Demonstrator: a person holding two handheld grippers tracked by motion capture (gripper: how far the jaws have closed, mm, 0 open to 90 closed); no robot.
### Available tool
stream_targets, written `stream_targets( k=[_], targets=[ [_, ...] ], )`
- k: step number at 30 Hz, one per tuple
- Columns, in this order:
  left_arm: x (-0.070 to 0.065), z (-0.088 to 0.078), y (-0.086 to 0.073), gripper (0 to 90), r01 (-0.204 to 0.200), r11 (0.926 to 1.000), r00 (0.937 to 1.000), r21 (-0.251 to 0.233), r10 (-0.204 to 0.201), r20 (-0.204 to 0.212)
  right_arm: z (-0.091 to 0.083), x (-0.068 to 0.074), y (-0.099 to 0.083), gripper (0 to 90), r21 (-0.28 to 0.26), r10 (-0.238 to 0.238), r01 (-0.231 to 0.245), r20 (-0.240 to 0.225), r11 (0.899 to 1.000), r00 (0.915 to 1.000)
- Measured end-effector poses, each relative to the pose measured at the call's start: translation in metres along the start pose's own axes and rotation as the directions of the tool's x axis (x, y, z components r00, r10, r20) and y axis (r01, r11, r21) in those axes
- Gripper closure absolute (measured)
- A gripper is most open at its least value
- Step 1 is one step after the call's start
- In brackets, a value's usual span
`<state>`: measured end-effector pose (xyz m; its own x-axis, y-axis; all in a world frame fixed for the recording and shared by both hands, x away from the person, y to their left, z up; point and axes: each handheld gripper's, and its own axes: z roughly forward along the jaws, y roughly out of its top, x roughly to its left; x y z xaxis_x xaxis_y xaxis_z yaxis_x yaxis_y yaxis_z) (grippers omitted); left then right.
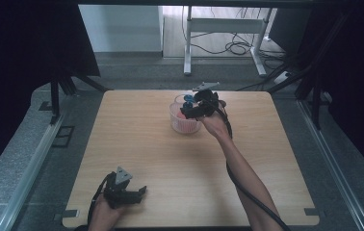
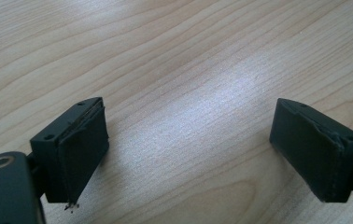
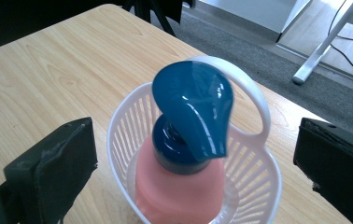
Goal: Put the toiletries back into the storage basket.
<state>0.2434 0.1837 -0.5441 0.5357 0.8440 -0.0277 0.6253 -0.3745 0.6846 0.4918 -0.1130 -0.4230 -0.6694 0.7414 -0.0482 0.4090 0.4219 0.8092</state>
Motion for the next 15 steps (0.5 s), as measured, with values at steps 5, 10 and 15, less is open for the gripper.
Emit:
stream_targets(
  k=[5,10,15],
  targets=[
    [0.0,0.0,0.0,10.9,0.001,1.0,1.0,-0.001,-0.001,0.0,-0.008,-0.002,-0.001,0.0,0.0,-0.006,0.006,-0.006,1.0,1.0],
    [0.0,0.0,0.0,10.9,-0.001,1.0,1.0,-0.001,0.001,0.0,-0.015,-0.003,-0.002,0.0,0.0,-0.011,0.011,-0.009,1.0,0.9999],
    [0.0,0.0,0.0,10.9,-0.001,1.0,1.0,0.0,0.001,0.0,-0.024,-0.002,-0.004,0.0,-0.004,-0.02,0.02,-0.015,1.0,0.9997]
  ],
)
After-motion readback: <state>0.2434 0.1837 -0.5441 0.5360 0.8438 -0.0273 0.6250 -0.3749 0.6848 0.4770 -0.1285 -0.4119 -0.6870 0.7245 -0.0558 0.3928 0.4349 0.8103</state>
